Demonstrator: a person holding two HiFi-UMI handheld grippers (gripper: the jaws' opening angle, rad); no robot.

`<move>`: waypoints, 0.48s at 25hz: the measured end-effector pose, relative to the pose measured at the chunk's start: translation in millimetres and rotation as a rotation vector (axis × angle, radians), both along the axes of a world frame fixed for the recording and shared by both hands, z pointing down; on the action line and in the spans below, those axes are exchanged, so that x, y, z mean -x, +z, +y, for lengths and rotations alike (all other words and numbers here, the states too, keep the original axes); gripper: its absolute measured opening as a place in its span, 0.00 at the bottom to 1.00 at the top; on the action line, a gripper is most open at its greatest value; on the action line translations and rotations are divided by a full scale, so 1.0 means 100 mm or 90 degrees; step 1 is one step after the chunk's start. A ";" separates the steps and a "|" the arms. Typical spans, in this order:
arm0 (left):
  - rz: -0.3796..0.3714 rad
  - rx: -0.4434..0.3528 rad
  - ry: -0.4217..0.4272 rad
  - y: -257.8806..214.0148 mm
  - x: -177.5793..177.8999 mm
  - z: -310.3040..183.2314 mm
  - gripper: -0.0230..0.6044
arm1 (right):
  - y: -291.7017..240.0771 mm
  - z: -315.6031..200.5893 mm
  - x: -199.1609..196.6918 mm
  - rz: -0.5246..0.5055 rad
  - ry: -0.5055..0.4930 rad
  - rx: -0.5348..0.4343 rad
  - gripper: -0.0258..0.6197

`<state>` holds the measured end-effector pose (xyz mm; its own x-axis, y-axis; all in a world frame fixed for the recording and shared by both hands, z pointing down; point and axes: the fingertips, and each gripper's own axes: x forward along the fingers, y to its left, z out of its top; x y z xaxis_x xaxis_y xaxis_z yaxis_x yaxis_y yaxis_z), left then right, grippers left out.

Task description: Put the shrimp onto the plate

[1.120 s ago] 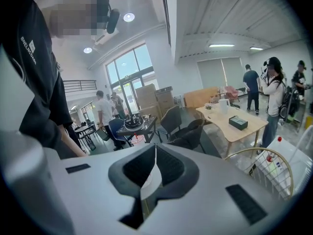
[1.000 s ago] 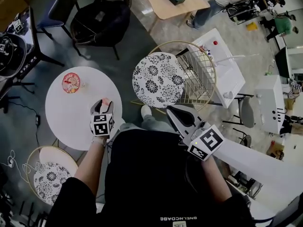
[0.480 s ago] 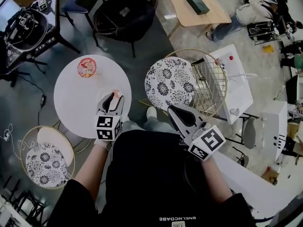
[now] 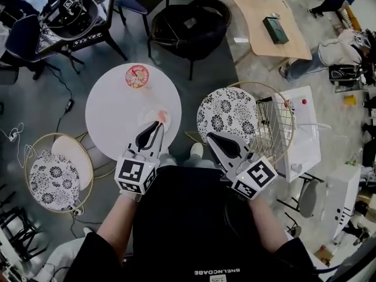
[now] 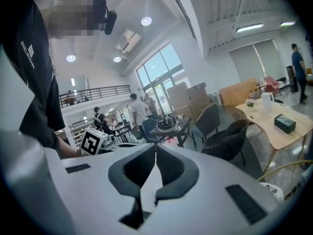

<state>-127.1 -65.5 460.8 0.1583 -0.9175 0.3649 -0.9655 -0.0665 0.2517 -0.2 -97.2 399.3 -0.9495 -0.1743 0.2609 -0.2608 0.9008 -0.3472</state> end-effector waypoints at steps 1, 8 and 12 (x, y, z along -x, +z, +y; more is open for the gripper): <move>0.009 -0.008 -0.006 -0.08 0.01 0.04 0.10 | -0.01 0.00 0.04 -0.005 -0.010 0.000 0.07; 0.021 -0.056 -0.048 -0.49 0.06 0.31 0.05 | -0.09 0.11 0.35 -0.030 -0.090 -0.014 0.07; 0.038 -0.085 -0.064 -0.68 0.03 0.45 0.05 | -0.14 0.22 0.51 -0.050 -0.139 -0.022 0.07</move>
